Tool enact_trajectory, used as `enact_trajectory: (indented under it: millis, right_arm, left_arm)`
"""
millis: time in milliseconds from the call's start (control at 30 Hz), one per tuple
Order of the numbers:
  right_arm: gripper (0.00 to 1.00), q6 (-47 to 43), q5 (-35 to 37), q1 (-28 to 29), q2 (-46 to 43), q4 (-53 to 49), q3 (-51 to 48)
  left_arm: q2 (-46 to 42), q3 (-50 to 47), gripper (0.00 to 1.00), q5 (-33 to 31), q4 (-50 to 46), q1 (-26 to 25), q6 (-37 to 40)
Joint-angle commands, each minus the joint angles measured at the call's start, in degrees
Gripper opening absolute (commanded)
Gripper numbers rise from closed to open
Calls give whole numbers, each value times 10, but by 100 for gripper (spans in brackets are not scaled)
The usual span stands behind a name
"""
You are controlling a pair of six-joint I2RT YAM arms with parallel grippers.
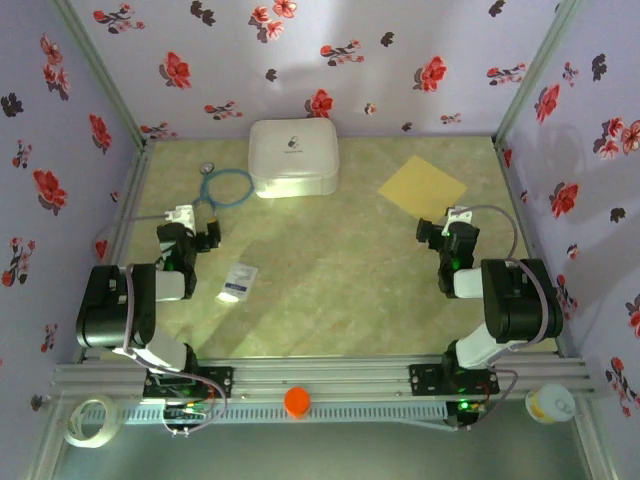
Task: Fold a paper plane with a square sheet of paper (pick it up from the middle)
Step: Move the square sheet of paper to the center of the table.
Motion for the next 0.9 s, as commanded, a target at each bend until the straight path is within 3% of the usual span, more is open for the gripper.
enact_trajectory:
  millis: [0, 733, 867]
  right_arm:
    - [99, -2, -2, -3, -4, -1, 13]
    - [99, 4, 1, -8, -3, -4, 14]
    - [99, -2, -3, -7, -5, 6, 8]
  left_arm:
    - [0, 7, 100, 7, 8, 3, 11]
    - [-1, 7, 100, 6, 8, 2, 11]
    - [-4, -15, 100, 4, 46, -7, 20]
